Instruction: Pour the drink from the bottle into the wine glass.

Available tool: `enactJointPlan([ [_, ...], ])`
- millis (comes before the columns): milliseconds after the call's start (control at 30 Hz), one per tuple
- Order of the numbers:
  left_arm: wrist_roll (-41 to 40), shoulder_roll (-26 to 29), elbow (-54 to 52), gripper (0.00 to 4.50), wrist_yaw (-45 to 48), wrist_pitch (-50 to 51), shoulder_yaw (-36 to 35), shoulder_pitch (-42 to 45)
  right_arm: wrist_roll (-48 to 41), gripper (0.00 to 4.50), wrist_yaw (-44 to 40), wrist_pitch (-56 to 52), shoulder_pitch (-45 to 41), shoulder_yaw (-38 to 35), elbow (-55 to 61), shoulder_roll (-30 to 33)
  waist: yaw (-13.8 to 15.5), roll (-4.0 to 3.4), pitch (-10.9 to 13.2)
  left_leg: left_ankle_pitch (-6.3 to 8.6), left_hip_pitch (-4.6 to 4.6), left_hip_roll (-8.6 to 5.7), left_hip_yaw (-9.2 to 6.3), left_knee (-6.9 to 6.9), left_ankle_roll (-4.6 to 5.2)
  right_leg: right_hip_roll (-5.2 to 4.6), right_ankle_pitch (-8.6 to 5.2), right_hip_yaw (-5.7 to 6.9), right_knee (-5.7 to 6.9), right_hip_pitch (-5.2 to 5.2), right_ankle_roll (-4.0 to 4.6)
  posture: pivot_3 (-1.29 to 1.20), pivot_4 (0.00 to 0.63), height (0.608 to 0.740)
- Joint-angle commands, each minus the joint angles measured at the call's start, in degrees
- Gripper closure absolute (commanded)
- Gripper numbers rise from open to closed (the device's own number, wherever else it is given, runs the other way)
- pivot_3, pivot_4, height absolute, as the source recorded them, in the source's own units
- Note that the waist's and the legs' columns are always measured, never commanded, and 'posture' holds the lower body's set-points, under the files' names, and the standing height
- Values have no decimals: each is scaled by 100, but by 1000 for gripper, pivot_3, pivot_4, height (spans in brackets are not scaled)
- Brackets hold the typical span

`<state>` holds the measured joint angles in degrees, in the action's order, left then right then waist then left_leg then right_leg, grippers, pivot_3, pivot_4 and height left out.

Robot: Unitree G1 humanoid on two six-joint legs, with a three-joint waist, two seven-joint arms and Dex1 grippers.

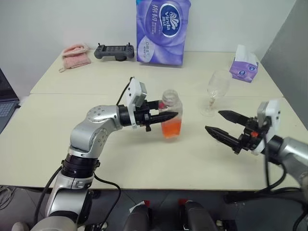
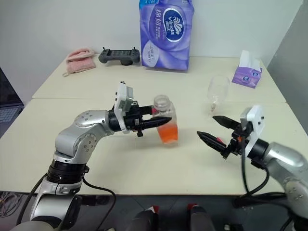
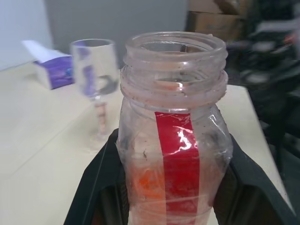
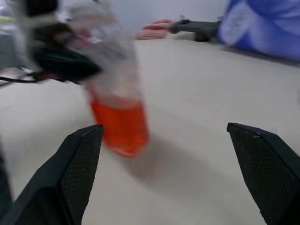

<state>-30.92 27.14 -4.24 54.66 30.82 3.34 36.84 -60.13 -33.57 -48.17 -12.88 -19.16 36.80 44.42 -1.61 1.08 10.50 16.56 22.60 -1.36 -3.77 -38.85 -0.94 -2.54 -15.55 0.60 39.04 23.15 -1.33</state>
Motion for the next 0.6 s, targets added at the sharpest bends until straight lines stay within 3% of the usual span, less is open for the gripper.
enactJointPlan([
  [33,187,-83,34,2690,-465,-229,-306,207,-880,25,168,-259,-556,-62,57,203,12,3,1,0,1,0,-5,1,0,1,0,3,-2,0,0,0,150,740],
  [133,555,-268,251,2690,-1430,-438,-642,218,-877,25,569,-253,-1309,334,-85,32,16,3,1,0,9,-2,-6,0,-1,-1,0,4,-4,1,0,0,150,740],
  [367,1447,-542,441,2690,-3305,-918,-1196,-166,-327,25,867,-27,-1966,975,-259,-424,21,3,1,-5,11,-4,-2,-2,-10,-29,3,2,-4,7,-3,0,150,740],
  [600,1519,-796,951,2690,-3924,-1664,-1774,-502,206,25,736,255,-2180,1245,-496,-713,63,3,1,-7,14,-11,-3,-6,-12,-37,5,6,-3,9,-5,0,150,740],
])
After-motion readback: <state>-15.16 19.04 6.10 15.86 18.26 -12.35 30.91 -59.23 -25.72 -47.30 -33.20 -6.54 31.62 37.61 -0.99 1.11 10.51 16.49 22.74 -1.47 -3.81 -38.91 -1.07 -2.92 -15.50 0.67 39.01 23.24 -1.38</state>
